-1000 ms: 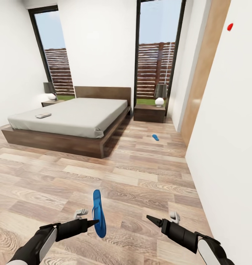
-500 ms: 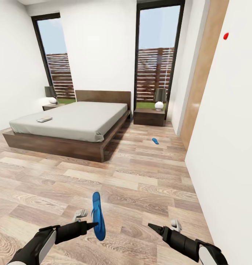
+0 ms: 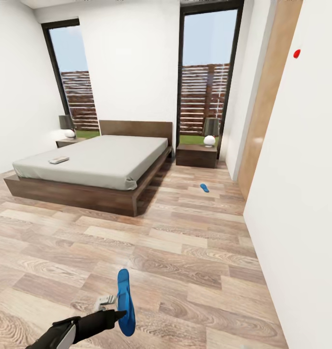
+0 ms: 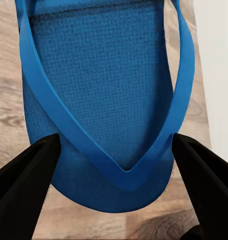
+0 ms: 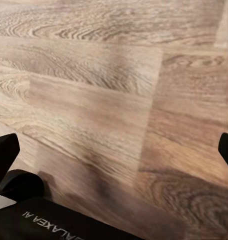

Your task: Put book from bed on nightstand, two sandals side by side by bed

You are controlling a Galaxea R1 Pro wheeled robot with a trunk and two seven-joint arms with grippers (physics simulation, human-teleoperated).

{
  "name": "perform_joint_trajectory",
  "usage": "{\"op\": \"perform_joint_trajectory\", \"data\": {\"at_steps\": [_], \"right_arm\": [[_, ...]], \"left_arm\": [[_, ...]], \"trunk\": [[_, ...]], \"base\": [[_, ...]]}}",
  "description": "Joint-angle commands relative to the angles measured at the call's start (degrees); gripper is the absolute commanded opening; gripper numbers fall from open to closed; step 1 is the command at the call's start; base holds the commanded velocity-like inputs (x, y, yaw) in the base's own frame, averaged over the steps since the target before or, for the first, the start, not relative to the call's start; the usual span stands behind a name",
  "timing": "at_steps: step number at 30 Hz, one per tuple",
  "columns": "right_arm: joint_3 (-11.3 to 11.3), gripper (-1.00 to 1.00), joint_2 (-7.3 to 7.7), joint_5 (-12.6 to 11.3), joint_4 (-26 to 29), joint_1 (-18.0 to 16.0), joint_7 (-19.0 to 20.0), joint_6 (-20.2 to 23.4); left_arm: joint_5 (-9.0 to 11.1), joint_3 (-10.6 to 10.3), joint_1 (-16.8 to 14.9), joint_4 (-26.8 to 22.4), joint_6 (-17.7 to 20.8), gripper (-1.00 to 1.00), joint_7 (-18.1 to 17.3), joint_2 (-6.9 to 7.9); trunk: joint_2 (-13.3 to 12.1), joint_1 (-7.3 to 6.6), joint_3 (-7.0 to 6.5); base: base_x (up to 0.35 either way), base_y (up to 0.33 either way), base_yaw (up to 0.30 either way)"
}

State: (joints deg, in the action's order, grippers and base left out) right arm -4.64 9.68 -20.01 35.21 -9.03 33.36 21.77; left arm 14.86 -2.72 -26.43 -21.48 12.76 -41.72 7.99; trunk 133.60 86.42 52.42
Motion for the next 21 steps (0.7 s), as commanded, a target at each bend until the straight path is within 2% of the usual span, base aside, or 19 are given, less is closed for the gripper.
{"op": "perform_joint_trajectory", "data": {"at_steps": [1, 5, 10, 14, 17, 21], "right_arm": [[-0.2, 1.00, 0.07, 0.0, -1.4, 0.0, -0.1, -0.2], [-0.2, 1.00, 0.13, 0.6, -3.6, 0.0, 0.2, -1.0], [-0.3, 1.00, 0.16, 0.7, -4.2, 0.0, 1.3, -1.2], [-0.3, 1.00, 0.16, 0.9, -4.4, 0.0, 7.6, -1.9], [-0.4, 1.00, 0.13, 1.2, -4.6, 0.0, 14.3, -3.9], [-0.2, 1.00, 0.09, 1.2, -4.9, 0.0, 16.2, -5.8]], "left_arm": [[0.0, -0.3, 0.0, 0.6, -0.6, -1.00, 1.2, -0.50], [-2.1, -0.3, 0.0, 2.8, -4.5, -1.00, 2.9, -1.98], [-2.9, -0.3, 0.0, 3.6, -5.8, -1.00, 3.3, -2.37], [-3.1, -0.3, 0.0, 6.0, -6.9, -1.00, 3.4, -2.47], [-3.2, -0.3, 0.0, 8.1, -10.4, -1.00, 3.3, -2.46], [-3.4, -0.5, 0.0, 8.9, -12.4, -1.00, 3.4, -2.56]], "trunk": [[-0.4, -0.24, -0.13], [-2.0, -1.12, -0.85], [-4.0, -2.21, -1.75], [-5.6, -3.09, -2.46], [-6.8, -3.75, -3.00], [-8.4, -4.63, -3.72]], "base": [[0.000, 0.000, 0.000], [0.000, 0.000, 0.000], [0.000, 0.000, 0.000], [0.000, 0.000, 0.000], [0.000, 0.000, 0.000], [0.000, 0.000, 0.000]]}}
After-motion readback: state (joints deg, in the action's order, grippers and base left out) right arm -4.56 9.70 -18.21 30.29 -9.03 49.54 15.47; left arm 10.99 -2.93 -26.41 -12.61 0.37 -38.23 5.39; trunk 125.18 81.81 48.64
